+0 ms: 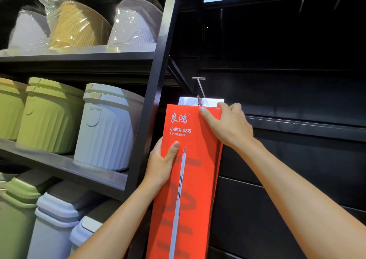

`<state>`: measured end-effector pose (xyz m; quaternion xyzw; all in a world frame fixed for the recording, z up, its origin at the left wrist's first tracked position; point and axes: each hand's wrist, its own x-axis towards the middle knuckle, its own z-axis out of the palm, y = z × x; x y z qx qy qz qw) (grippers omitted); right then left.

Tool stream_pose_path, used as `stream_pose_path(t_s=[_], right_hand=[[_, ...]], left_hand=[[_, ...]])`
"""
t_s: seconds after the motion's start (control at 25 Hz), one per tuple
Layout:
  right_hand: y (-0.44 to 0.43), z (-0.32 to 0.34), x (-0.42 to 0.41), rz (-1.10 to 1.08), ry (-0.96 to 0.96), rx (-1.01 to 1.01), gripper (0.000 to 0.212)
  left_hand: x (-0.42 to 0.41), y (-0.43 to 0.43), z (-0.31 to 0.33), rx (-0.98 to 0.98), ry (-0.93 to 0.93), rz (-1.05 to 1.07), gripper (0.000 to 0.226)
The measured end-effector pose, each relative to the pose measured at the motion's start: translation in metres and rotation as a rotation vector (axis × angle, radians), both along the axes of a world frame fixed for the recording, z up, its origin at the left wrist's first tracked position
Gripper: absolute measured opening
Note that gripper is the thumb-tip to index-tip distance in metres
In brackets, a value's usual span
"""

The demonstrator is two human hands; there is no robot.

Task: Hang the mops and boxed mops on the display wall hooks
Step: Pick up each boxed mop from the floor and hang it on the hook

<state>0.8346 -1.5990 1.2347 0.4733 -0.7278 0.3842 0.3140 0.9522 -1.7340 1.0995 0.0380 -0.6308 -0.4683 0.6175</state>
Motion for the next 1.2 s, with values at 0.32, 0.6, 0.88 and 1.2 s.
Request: stream_pose_path(t_s=[0.32,0.6,0.88,1.2], right_hand=[[-0.017,-0.046,-0.018,0.284,-0.211,-0.109,0.09],[-0.036,-0.058,-0.025,0.488,-0.393,-0.228,0.084],[-0.037,-0.073,-0.044,0.566,-0.515,-0.264,0.09],[-0.076,-0.126,-0.08,0.551,-0.886,-0.209,0.119]], left_hand=[[0.001,-0.007,0.001,-0.038,-0.019,0.022,0.033],[-0.005,-0.013,0.0,-0.043,-0.04,0.096,0.041],[-0.009,-0.021,-0.004,-0.04,-0.07,0.152,0.047],[-0.015,-0.015,-0.004,0.046,-0.092,0.215,0.047]])
